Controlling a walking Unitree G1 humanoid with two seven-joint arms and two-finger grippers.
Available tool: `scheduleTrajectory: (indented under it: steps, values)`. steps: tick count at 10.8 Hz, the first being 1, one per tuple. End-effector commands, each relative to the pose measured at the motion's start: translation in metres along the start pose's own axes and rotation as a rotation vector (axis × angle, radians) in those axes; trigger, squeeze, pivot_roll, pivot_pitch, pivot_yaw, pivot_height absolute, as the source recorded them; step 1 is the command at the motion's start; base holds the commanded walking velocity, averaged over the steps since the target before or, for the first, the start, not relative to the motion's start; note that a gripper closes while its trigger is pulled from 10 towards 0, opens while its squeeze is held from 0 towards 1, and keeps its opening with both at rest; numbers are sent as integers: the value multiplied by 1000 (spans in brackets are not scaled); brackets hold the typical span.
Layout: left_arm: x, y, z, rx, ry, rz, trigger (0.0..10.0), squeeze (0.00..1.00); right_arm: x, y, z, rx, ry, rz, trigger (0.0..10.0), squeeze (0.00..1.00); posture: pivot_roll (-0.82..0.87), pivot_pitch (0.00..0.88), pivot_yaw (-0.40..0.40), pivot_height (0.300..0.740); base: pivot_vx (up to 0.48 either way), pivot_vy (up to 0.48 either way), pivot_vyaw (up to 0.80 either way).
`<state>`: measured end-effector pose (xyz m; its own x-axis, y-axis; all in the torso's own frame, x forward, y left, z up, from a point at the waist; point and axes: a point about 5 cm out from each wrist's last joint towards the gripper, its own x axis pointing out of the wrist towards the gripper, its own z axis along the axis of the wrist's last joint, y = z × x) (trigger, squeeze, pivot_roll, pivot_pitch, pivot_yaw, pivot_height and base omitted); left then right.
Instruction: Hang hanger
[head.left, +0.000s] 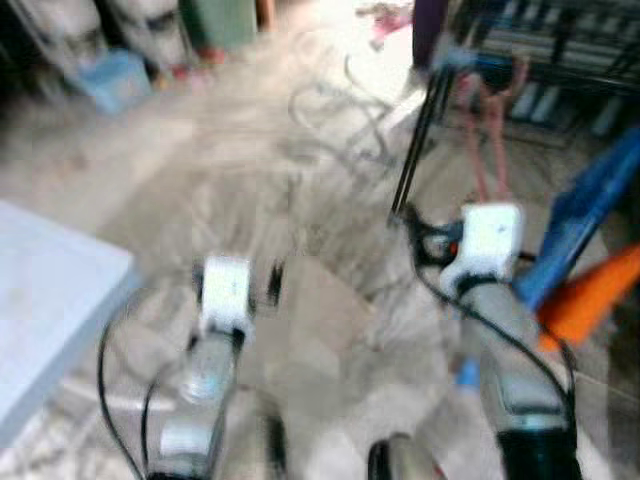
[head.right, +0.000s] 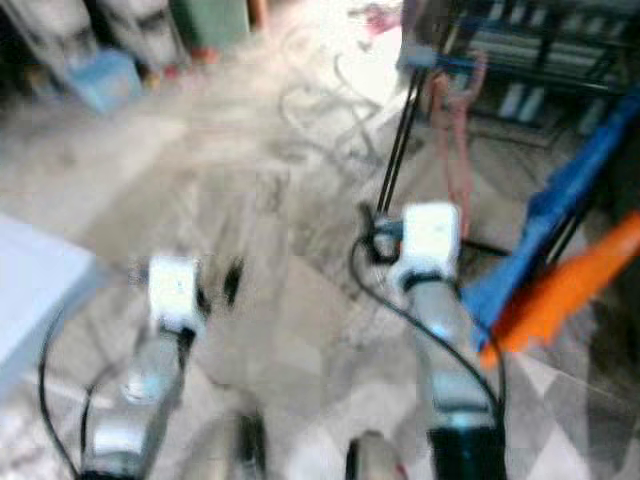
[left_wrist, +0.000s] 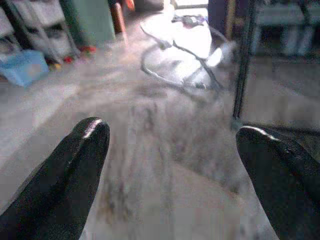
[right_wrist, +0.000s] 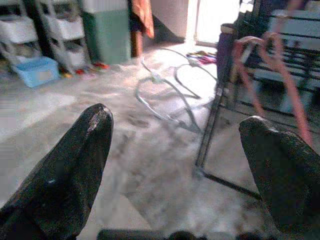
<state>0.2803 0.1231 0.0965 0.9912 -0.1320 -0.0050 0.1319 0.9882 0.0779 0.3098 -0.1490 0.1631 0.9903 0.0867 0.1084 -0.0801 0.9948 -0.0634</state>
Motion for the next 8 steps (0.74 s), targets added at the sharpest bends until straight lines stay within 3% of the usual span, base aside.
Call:
scheduleTrajectory:
  steps: [1,2,6,8]
  values:
    - [5,0,8,18,-28,-13,10000,0,-1,-1,-5,7,20,-9,10000,0,-89,212,42,740,-375,0,0]
    - [5,0,8,17,-27,-13,10000,0,-1,-1,-5,11,21,-10,10000,0,-88,210,42,740,277,0,0]
    - [6,1,9,19,-26,-13,10000,0,-1,2,-11,28,38,-6,10000,0,-87,214,43,740,-204,0,0]
    - [6,1,9,20,-29,-11,10000,0,-2,1,-15,34,49,-2,10000,0,-85,213,44,740,0,0,0]
